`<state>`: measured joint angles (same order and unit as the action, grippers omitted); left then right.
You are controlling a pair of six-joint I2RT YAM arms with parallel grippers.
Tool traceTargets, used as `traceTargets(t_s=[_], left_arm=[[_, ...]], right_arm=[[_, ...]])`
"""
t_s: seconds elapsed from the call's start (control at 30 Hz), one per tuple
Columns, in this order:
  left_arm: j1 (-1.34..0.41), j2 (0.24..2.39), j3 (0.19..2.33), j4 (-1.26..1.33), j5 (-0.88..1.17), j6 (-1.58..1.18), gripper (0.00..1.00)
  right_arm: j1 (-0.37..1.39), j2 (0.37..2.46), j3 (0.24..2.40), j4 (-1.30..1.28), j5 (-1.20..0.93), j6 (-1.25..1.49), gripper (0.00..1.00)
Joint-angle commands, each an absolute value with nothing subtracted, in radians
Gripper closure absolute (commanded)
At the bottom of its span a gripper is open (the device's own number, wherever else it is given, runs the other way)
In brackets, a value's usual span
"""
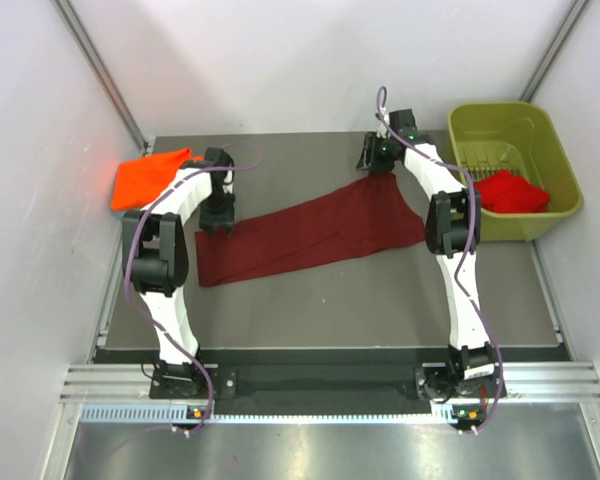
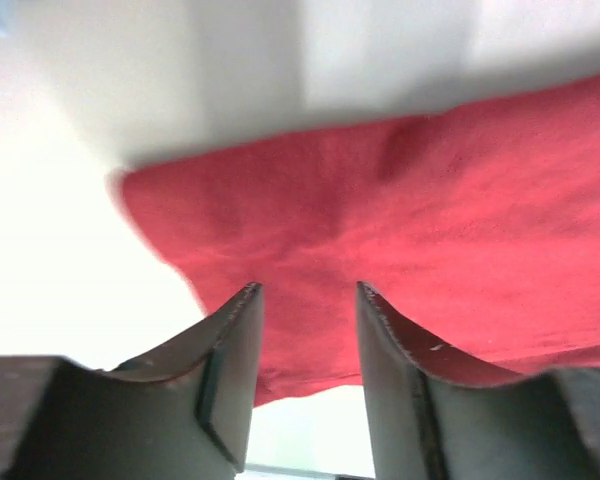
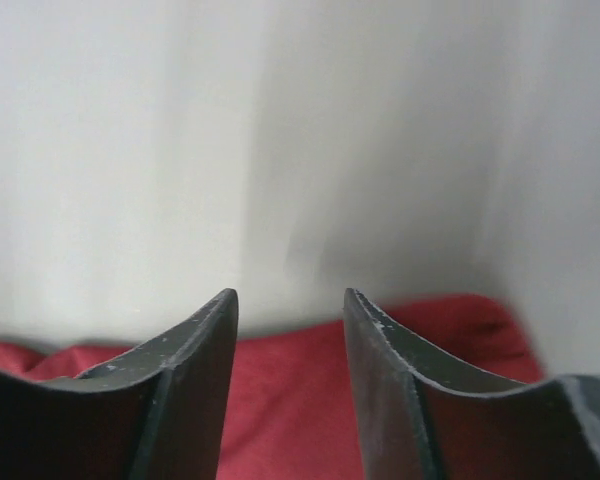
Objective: Fold and stack the t-shirts
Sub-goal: Fold the tshirt
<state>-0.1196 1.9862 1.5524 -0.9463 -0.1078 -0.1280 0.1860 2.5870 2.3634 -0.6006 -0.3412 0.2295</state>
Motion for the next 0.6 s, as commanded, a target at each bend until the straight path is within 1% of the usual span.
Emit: traceTargets(t_s=[0.0, 0.1, 0.2, 0.33, 0.37, 0.57], left_arm=[[-0.109, 1.927, 1.672, -0.919, -0.224, -0.063, 0.51], [-0.089, 1.956, 1.716, -0.92, -0.233, -0.049, 0.48], [-0.069, 1.967, 1.717, -0.92, -0.248, -0.028, 0.45], [-0.046, 1.993, 1.707, -0.928, -0.22, -0.02, 0.45], [-0.043, 2.0, 1.709, -0.928, -0.213, -0.009, 0.45], [-0.022, 2.074, 1.726, -0.923, -0.183, 0.02, 0.45]], right_arm=[[0.198, 2.456, 2.344, -0.522, -0.348, 0.235, 0.52], [0.186, 2.352, 2.267, -0.532, -0.351, 0.23, 0.5], [0.169, 2.261, 2.191, -0.551, -0.354, 0.23, 0.48], [0.134, 2.16, 2.053, -0.575, -0.388, 0.309, 0.48], [0.126, 2.126, 1.986, -0.58, -0.4, 0.327, 0.48], [0.083, 2.034, 1.755, -0.584, -0.472, 0.387, 0.48]])
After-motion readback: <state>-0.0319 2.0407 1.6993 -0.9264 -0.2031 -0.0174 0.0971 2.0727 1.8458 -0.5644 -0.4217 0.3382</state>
